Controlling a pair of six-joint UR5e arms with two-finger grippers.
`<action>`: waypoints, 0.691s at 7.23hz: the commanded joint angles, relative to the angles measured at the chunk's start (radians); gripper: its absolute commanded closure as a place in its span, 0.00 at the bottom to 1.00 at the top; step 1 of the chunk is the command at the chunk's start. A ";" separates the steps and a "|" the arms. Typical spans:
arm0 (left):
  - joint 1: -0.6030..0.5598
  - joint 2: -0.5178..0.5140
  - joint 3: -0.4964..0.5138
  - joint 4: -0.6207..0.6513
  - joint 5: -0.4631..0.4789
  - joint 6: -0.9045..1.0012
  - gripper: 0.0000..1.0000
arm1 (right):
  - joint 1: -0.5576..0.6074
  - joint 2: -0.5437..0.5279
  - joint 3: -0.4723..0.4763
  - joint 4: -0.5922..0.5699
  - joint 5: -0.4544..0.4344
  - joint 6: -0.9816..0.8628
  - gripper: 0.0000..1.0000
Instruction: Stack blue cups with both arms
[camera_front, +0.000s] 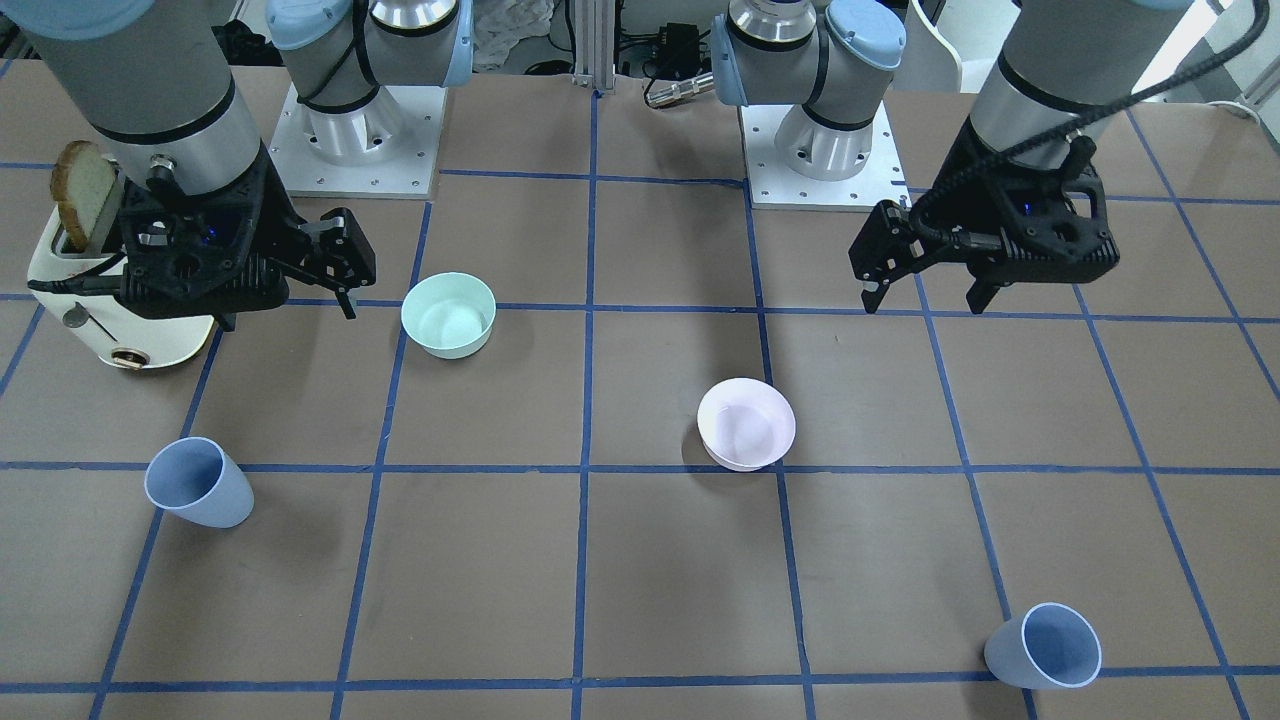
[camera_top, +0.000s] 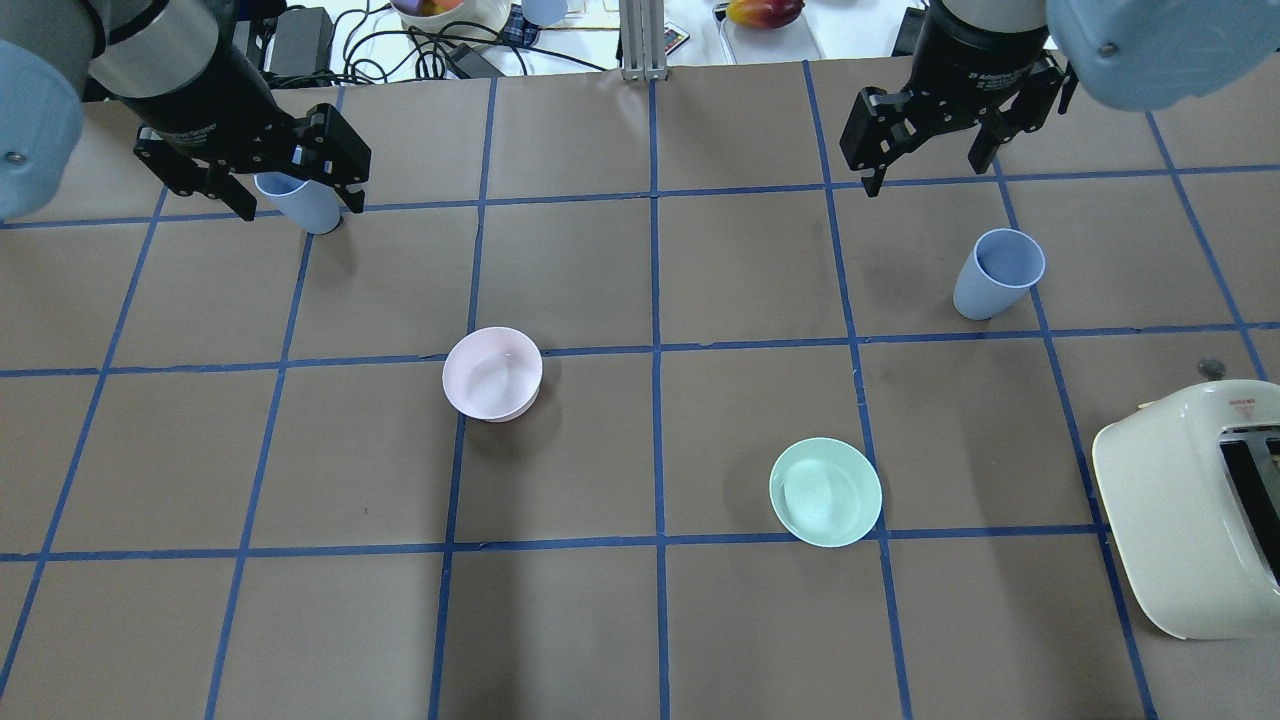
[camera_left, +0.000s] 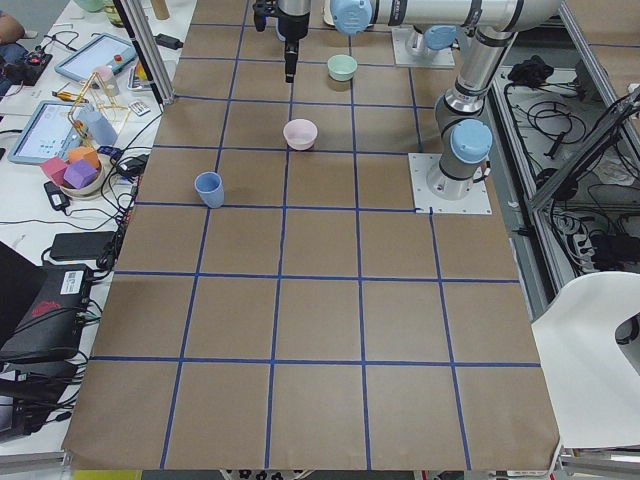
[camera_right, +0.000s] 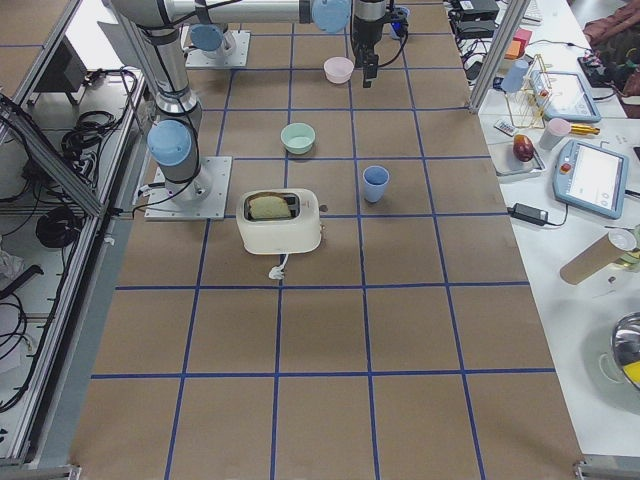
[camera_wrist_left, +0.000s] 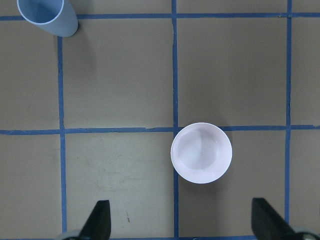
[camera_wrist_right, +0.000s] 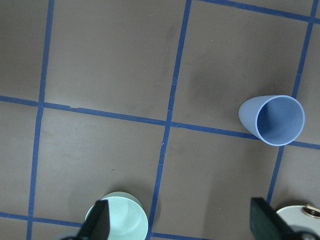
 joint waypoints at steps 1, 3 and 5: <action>0.043 -0.144 0.014 0.189 0.000 0.112 0.00 | 0.000 0.001 0.004 0.001 0.006 0.005 0.00; 0.069 -0.340 0.133 0.326 -0.003 0.250 0.00 | -0.003 0.004 0.010 0.000 0.008 0.003 0.00; 0.078 -0.552 0.378 0.332 0.017 0.354 0.00 | -0.002 0.003 0.013 -0.006 0.008 0.003 0.00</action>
